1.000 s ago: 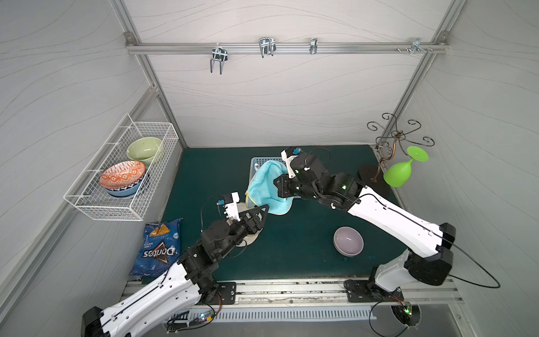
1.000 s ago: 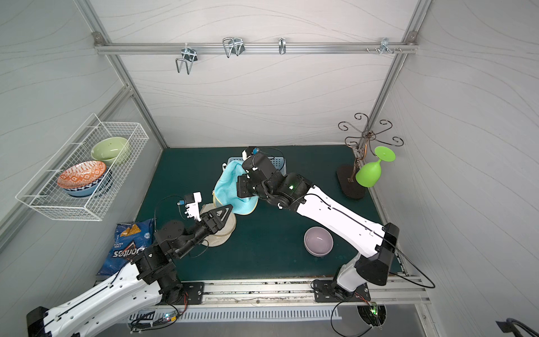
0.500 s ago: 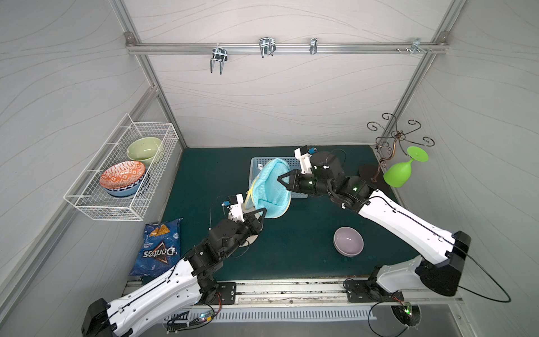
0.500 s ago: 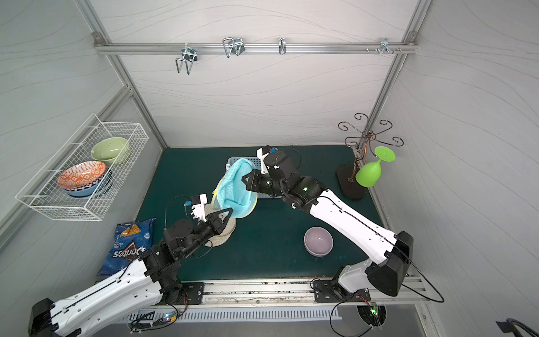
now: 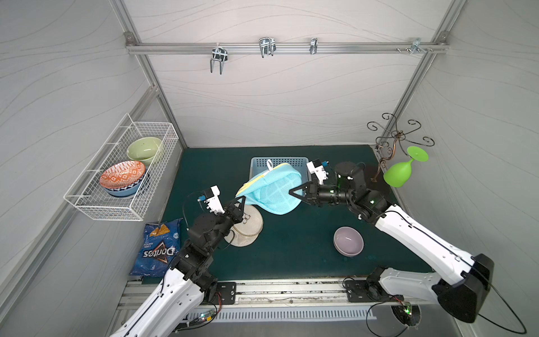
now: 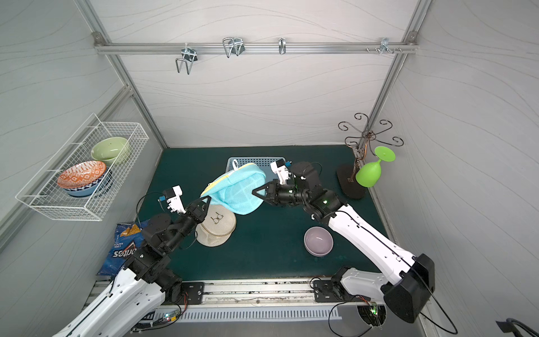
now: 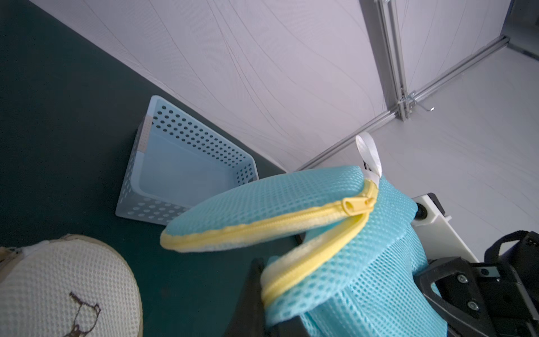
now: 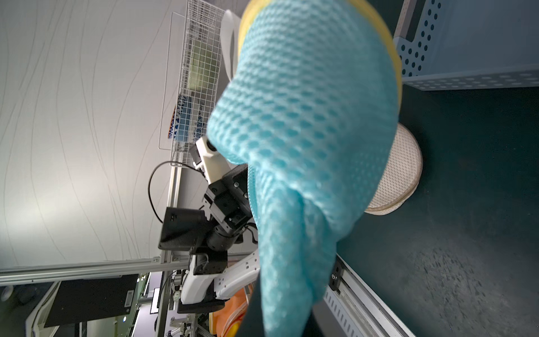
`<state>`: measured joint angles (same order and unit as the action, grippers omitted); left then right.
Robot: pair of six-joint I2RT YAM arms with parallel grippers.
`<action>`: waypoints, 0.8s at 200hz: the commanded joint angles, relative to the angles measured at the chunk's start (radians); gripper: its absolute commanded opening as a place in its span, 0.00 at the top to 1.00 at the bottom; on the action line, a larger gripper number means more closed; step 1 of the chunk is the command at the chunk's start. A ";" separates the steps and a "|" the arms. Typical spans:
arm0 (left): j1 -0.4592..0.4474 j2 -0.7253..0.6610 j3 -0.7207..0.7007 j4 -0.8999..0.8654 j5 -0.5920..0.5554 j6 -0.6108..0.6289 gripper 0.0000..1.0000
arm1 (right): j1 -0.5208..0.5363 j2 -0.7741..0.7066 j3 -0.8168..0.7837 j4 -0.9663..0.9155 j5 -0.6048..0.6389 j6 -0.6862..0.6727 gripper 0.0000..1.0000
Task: Turn the laundry bag inside out
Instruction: Turn over the laundry bag.
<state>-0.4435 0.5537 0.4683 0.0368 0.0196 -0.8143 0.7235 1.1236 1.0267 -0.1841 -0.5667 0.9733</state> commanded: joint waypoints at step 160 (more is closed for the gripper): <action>0.244 0.003 0.394 -0.161 0.260 0.242 1.00 | 0.234 -0.040 -0.022 -0.653 0.376 -0.621 1.00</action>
<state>-0.2546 0.5854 0.7700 -0.2760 0.4187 -0.5892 0.9253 1.0489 1.0615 -0.3843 -0.3485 0.4263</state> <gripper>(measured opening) 0.051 0.071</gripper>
